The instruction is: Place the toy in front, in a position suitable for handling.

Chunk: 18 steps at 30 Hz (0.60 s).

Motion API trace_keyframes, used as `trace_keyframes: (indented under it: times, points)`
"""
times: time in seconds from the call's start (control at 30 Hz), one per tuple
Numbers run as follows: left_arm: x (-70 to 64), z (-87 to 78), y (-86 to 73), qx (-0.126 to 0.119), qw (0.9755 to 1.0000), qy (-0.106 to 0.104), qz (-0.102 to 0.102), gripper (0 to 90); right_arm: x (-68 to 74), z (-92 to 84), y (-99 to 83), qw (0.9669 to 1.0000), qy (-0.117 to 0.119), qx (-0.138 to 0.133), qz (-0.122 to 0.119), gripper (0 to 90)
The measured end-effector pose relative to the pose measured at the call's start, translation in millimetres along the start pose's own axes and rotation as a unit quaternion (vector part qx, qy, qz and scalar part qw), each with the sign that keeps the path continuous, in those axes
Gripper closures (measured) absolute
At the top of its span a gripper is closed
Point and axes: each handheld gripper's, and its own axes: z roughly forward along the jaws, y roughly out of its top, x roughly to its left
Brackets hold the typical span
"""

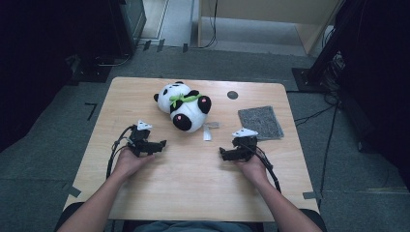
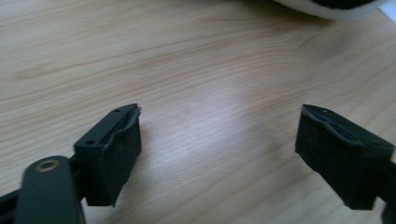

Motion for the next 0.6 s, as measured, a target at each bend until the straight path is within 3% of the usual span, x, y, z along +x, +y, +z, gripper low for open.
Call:
trace_keyframes:
  times: [0.03,0.07,0.23,0.3,0.4,0.43,0.47,0.6]
  points:
    - [2.0,-0.5,1.4,0.005,0.9999,0.003,0.010,16.9,0.0,0.0,0.0,1.0000,0.000,0.000,0.000,0.0]
    - [2.0,-0.9,3.1,0.017,0.9993,0.008,0.034,16.9,0.2,-0.1,0.1,1.0000,-0.003,0.001,0.005,0.0]
    - [0.1,0.0,7.1,0.020,0.9984,0.015,0.051,17.1,-0.2,0.1,0.2,0.9999,-0.011,0.000,0.010,0.0]
    - [-0.1,-0.6,9.0,0.021,0.9982,0.014,0.054,22.2,-0.3,0.0,0.1,0.9998,-0.013,0.000,0.012,0.0]
    - [0.2,-2.4,14.2,0.021,0.9986,-0.016,0.047,25.6,1.3,-0.3,-0.2,0.9998,-0.013,0.001,0.013,0.0]
    - [0.2,-2.4,14.2,0.021,0.9986,-0.016,0.047,28.2,1.3,-0.3,-0.2,0.9998,-0.013,0.001,0.013,0.0]
    - [-2.6,-2.4,17.9,0.031,0.9973,-0.013,0.066,29.4,1.8,-0.1,0.0,0.9999,-0.009,0.001,0.010,0.0]
    - [-6.3,-4.0,25.6,0.025,0.9966,-0.026,0.074,29.2,2.4,0.6,0.7,1.0000,-0.006,0.001,0.007,0.0]
